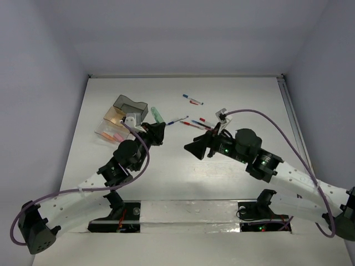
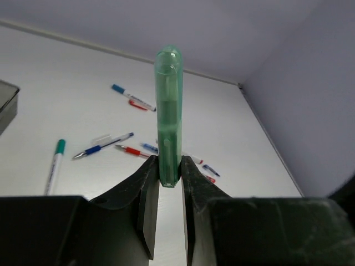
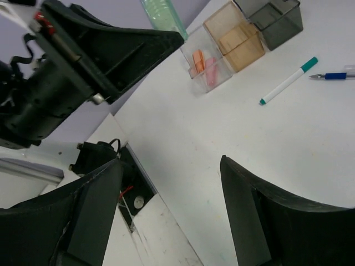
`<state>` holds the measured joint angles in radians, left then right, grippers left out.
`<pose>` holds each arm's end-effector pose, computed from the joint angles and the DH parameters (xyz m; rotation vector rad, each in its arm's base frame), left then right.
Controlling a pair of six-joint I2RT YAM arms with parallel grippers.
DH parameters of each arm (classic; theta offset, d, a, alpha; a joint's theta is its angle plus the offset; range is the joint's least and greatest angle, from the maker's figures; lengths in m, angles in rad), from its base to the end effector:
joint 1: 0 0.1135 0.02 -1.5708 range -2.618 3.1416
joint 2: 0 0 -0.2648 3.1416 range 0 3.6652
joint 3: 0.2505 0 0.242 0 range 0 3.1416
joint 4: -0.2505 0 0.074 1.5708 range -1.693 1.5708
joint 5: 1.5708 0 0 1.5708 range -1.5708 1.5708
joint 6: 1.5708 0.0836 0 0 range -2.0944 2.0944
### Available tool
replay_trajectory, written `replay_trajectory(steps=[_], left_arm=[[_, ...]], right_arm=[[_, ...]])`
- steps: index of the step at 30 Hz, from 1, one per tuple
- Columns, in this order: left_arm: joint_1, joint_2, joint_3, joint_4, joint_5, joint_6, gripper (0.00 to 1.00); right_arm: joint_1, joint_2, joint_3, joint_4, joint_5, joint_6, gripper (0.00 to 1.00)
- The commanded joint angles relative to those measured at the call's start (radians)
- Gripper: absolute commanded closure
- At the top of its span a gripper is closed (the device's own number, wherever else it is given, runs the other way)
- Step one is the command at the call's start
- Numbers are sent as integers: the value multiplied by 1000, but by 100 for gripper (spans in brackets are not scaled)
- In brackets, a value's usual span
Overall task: Sort the stationery into containers
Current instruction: Close the pen cap on the pen, then place the pen in the storage box.
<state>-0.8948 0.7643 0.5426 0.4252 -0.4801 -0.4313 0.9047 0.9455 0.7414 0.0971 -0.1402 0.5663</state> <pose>0.1652 -0.1442 0.3337 -0.0862 1.4322 -0.7731 0.1531 0.2137 0.3227 -0.4213 1.7817 1.1964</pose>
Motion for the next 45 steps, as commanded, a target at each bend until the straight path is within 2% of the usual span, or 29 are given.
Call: replay_trajectory(steps=[1, 4, 5, 8, 14, 19, 23, 26, 31, 32, 33, 36, 45], left_arm=[[65, 3, -24, 6, -57, -84, 100], [150, 33, -13, -92, -92, -156, 100], [221, 42, -10, -139, -78, -199, 100], [313, 69, -13, -187, -63, -266, 100], [485, 147, 5, -239, -64, -317, 100], [655, 231, 7, -221, 1, -343, 100], [703, 260, -4, -235, -43, -379, 98], [749, 286, -21, -207, -11, -391, 93], [778, 332, -13, -212, -5, -415, 92], [778, 336, -16, -204, -8, -417, 91], [778, 339, -21, -200, -9, -419, 85], [787, 351, -35, -178, -3, -426, 79], [796, 414, -18, -141, 11, -431, 67]], right_arm=[[-4, -77, -63, 16, 57, -2, 24], [-4, -76, -108, 1, 88, -2, 27], [-4, -70, -120, 4, 94, -2, 27], [-13, -50, -165, 29, 80, 7, 28], [-23, -28, -208, 53, 34, 12, 28], [-23, -25, -231, 53, 25, 9, 29], [-32, -50, -238, 50, 13, 3, 29], [-32, -60, -237, 33, 20, -16, 29], [-41, -53, -228, 16, 27, -32, 29], [-41, -51, -228, 13, 27, -36, 30], [-41, -53, -228, 15, 27, -37, 30], [-50, -47, -228, 19, 19, -42, 29], [-79, -47, -188, -34, 17, -88, 30]])
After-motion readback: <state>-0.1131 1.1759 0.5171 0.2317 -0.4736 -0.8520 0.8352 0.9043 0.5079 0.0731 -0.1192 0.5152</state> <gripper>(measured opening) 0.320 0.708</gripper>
